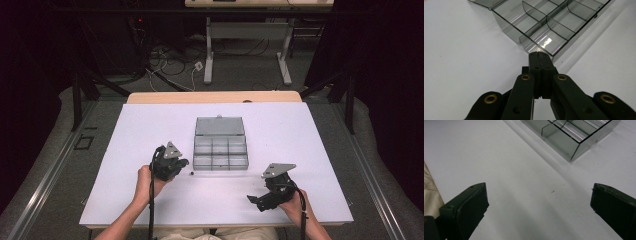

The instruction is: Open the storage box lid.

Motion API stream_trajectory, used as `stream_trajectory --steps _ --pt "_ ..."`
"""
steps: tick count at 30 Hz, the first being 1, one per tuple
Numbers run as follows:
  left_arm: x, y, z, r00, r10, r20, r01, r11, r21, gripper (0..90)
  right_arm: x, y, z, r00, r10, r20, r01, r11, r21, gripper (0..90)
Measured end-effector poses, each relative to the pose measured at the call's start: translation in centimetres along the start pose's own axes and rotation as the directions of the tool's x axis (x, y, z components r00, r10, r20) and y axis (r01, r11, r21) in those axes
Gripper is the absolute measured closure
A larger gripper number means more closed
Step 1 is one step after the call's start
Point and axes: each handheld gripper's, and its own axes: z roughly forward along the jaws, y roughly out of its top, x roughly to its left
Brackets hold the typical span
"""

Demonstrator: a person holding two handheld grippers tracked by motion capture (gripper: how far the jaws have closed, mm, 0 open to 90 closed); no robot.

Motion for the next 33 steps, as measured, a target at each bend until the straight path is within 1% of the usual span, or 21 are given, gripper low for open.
stream_trajectory --steps 4,6,10,14,15,21,25,30,33 --pt "0.0 0.5 -0.3 0.9999 0.01 -0.002 -0.01 0.9999 -0.002 90.0 -0.1 0.0 0.0 1.0 -0.001 0.0 0.001 1.0 -0.001 0.7" --pt "-0.1 0.6 -0.2 0.9999 0.009 -0.004 -0.01 0.9999 -0.011 90.0 -0.1 0.0 -0.1 1.0 -0.002 0.003 0.002 1.0 0.001 0.7" --pt "-0.2 1.2 -0.3 0.9996 0.027 -0.003 -0.027 0.9995 -0.013 90.0 -0.1 0.0 -0.1 1.0 -0.003 0.003 0.003 1.0 0.001 0.7" --pt "-0.4 2.0 -0.4 0.9995 0.031 -0.004 -0.032 0.9992 -0.024 90.0 -0.1 0.0 0.0 1.0 -0.008 0.0 0.008 1.0 0.0 0.7" --pt "-0.4 2.3 -0.3 0.9991 0.042 -0.007 -0.042 0.9988 -0.026 90.0 -0.1 0.0 0.0 1.0 -0.005 0.001 0.005 1.0 0.002 0.7" --pt "-0.5 3.5 -0.3 0.9979 0.063 -0.013 -0.063 0.9976 -0.027 90.0 -0.2 0.0 0.0 1.0 -0.001 -0.003 0.001 1.0 0.006 0.7" --pt "-0.7 4.3 0.0 0.9972 0.074 -0.014 -0.074 0.9967 -0.033 90.0 -0.2 0.0 0.0 1.0 -0.001 -0.004 0.001 1.0 0.006 0.7" --pt "-0.9 5.1 0.4 0.9966 0.082 -0.01 -0.082 0.9962 -0.031 90.0 -0.2 0.0 0.0 1.0 -0.007 0.0 0.007 1.0 0.001 0.8" --pt "-1.0 5.5 0.6 0.9959 0.09 -0.009 -0.09 0.9955 -0.03 90.0 -0.2 -0.1 0.0 1.0 -0.002 -0.001 0.002 1.0 0.001 0.8"
